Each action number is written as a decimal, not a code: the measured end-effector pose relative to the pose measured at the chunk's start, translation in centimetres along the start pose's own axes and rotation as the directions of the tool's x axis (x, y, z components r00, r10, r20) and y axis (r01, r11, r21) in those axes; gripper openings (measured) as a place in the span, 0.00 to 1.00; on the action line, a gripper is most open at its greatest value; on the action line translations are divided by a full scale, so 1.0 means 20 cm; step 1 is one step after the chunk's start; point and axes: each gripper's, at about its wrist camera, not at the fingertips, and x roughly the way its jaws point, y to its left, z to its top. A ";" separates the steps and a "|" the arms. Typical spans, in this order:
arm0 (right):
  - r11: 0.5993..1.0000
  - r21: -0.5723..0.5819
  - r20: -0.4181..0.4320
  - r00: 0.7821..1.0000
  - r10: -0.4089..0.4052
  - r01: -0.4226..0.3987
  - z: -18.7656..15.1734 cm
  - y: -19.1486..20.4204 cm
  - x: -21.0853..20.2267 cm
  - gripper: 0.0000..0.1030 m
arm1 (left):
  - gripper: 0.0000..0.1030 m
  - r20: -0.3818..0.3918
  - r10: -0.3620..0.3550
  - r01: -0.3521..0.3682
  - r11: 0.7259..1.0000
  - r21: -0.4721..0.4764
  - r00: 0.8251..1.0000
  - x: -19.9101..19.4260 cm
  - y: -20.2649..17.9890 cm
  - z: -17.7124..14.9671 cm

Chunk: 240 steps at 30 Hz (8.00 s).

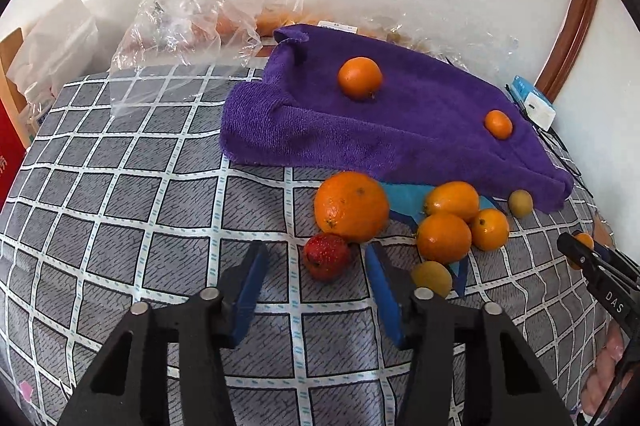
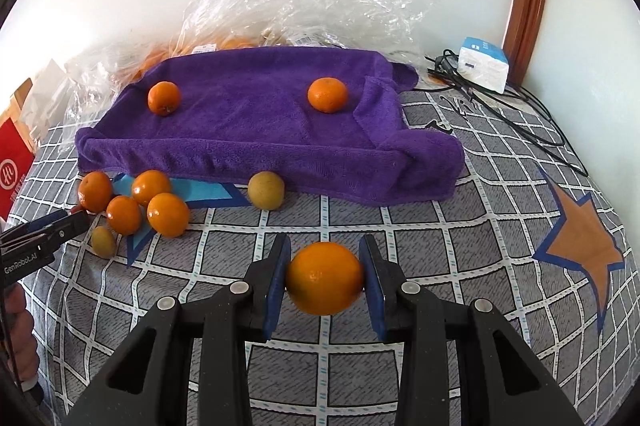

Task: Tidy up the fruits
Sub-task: 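Lift the orange with the right gripper while the left gripper grasps the small red fruit, then carry the orange with the right gripper while the left gripper carries the red fruit over the towel, then open the left gripper onto the towel while the right gripper releases its orange, then withdraw both open grippers from the towel, then reach the right gripper to the yellow-green fruit and close on it, then close the left gripper on the large orange while the right gripper holds the yellow fruit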

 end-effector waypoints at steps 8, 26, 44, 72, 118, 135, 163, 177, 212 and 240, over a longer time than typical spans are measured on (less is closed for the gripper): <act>1.000 -0.002 0.004 1.000 -0.004 0.004 0.02 0.02 0.00 0.34 | 0.22 0.000 -0.011 0.011 0.999 -0.034 1.000 -0.04 0.05 0.01; 0.999 0.036 0.058 0.998 0.008 -0.010 0.10 0.04 -0.12 0.34 | 0.22 0.072 0.000 0.003 0.999 -0.047 0.997 -0.24 0.07 0.14; 0.998 0.049 0.089 0.995 -0.035 0.031 0.29 -0.02 -0.10 0.34 | 0.22 0.099 -0.038 0.040 0.999 -0.024 0.994 -0.20 -0.01 0.43; 1.000 0.021 -0.014 1.000 -0.020 0.020 0.45 0.06 0.39 0.34 | 0.22 -0.004 -0.066 0.066 0.997 -0.029 0.998 0.30 -0.06 0.53; 0.997 0.033 0.017 0.998 -0.067 0.066 0.42 0.07 0.25 0.60 | 0.47 0.095 -0.083 0.085 0.996 -0.020 0.992 0.13 -0.07 0.55; 0.995 0.078 0.077 0.994 -0.073 0.067 0.27 0.01 -0.06 0.60 | 0.47 0.128 -0.056 0.061 0.997 -0.037 0.990 -0.19 0.00 0.29; 1.000 0.010 0.012 1.000 0.023 -0.023 -0.03 0.08 -0.11 0.50 | 0.47 0.024 0.059 -0.055 0.989 -0.140 0.998 -0.28 0.21 -0.09; 0.999 -0.026 -0.014 0.999 0.043 -0.044 0.02 0.08 0.06 0.50 | 0.50 0.022 0.090 -0.085 0.980 -0.181 0.996 -0.17 0.27 -0.15; 0.996 -0.084 -0.019 0.999 0.030 -0.032 0.00 0.10 0.15 0.26 | 0.46 0.049 -0.035 0.038 0.998 -0.055 0.998 0.07 -0.04 0.07; 0.995 -0.016 0.044 0.994 0.101 -0.100 -0.01 0.04 0.10 0.26 | 0.38 0.162 -0.029 0.053 0.989 -0.141 0.986 -0.03 -0.02 0.06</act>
